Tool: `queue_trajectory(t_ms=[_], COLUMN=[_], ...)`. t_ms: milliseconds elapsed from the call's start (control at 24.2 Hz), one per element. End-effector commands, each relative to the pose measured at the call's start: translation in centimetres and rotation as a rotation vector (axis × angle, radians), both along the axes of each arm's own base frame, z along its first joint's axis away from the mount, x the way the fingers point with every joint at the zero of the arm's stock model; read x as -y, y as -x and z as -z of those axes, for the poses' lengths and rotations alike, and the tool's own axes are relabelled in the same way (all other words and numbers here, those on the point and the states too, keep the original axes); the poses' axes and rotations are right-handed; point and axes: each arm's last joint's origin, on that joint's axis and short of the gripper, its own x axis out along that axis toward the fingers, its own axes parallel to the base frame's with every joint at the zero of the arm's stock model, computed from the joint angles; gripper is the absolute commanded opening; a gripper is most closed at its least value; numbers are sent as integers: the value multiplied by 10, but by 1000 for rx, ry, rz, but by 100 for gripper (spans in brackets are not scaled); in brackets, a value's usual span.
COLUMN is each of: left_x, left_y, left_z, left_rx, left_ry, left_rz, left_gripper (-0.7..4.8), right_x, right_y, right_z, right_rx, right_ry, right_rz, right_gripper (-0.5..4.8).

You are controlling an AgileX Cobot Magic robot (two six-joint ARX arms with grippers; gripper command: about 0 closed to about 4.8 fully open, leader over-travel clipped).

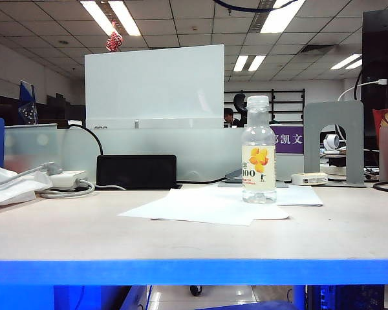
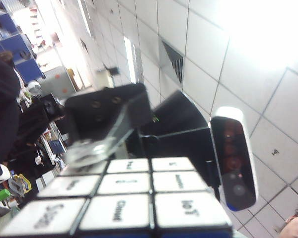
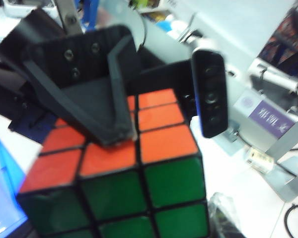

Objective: Rotate the Rubik's Cube so that the bottom side is facing up.

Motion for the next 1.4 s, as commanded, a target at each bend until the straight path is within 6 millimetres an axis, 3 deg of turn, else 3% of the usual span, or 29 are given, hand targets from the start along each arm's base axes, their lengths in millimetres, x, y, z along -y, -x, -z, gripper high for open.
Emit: queue_trajectory(t_ms=[41, 454, 496, 537, 578, 826, 908, 950, 1032, 1239, 1404], left_x=[-2, 0, 0, 0, 0, 0, 0, 0, 0, 0, -9], left_y=[6, 9, 10, 11, 12, 13, 13, 13, 13, 11, -9], left_z=[-10, -10, -10, -10, -10, -11, -11, -10, -10, -10, -8], left_rx=[-5, -26, -25, -23, -18, -6, 2, 5, 11, 6, 19], left_ry=[40, 49, 49, 53, 57, 65, 66, 61, 56, 50, 41], left_rz=[-3, -6, -5, -3, 0, 6, 4, 8, 12, 6, -70], left_gripper=[192, 192, 192, 192, 192, 194, 242, 331, 397, 406, 409], right_x=[-1, -2, -2, -2, -2, -2, -2, -2, -2, -2, -2], right_y=[-4, -7, -7, -7, -7, -8, -8, -8, -9, -10, -10], right_z=[-1, -3, -3, -4, -4, -5, -6, -7, -7, -6, -6], right_rx=[-4, 13, 16, 19, 23, 32, 44, 49, 49, 41, 39], right_ry=[-7, -15, -16, -16, -17, -18, -21, -22, -25, -26, -24], right_rz=[-6, -12, -12, -12, -12, -12, -12, -12, -11, -10, -3], right_gripper=[392, 385, 375, 315, 299, 292, 292, 292, 292, 292, 292])
